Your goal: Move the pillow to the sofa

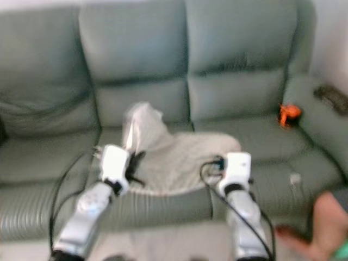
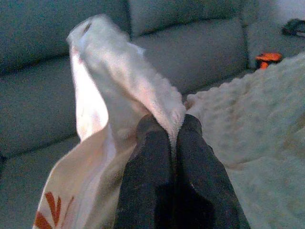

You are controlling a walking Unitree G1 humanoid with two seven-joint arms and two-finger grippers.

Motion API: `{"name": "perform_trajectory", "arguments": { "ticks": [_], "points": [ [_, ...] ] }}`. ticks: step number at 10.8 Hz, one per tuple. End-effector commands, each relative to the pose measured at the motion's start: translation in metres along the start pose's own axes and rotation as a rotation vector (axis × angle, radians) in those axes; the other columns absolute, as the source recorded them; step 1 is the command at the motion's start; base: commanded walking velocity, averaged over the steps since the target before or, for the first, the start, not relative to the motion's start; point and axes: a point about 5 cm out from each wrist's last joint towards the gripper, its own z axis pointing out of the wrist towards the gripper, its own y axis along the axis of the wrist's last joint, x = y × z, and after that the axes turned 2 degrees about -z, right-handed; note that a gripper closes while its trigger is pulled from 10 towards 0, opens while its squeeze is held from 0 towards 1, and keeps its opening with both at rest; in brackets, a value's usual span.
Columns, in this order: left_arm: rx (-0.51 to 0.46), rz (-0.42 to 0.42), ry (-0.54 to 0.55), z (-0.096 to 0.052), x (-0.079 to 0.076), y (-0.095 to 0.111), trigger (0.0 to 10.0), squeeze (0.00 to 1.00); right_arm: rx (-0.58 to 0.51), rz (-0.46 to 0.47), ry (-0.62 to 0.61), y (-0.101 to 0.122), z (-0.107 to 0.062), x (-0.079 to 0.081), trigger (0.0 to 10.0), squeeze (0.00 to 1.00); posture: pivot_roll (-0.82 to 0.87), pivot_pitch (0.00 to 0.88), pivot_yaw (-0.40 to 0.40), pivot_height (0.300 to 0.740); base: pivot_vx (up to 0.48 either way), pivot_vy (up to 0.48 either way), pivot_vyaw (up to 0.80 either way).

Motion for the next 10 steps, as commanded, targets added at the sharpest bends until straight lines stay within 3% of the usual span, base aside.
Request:
{"name": "perform_trajectory", "arguments": {
  "ticks": [1, 2, 4, 8, 10],
  "points": [
    [-0.017, 0.022, 0.025, -0.003, 0.010, 0.005, 10.0, 0.00, -0.045, 0.011, 0.055, 0.010, 0.005, 0.014, 10.0, 0.00, -0.04, 0.000, 0.023, 0.740, 0.356, 0.000, 0.00],
    [-0.017, 0.024, 0.036, -0.003, 0.012, 0.005, 10.0, 0.00, -0.053, 0.006, 0.065, 0.011, 0.004, 0.015, 10.0, 0.00, -0.04, 0.000, 0.023, 0.740, 0.240, 0.000, 0.00],
    [-0.005, 0.077, 0.103, -0.003, 0.019, 0.004, 10.0, 0.00, -0.063, 0.006, 0.099, 0.012, 0.002, 0.018, 10.0, 0.00, -0.04, 0.000, 0.024, 0.740, 0.000, 0.000, 0.74],
    [-0.003, 0.089, 0.136, -0.003, 0.026, 0.004, 10.0, 0.00, -0.061, 0.017, 0.122, 0.011, 0.002, 0.021, 10.0, 0.00, -0.03, 0.000, 0.024, 0.740, 0.000, 0.000, 0.73],
    [0.000, 0.085, 0.129, -0.002, 0.025, 0.003, 10.0, 0.00, -0.051, 0.022, 0.111, 0.010, 0.002, 0.021, 10.0, 0.00, -0.03, 0.000, 0.024, 0.740, 0.000, 0.000, 0.00]
  ]
}}
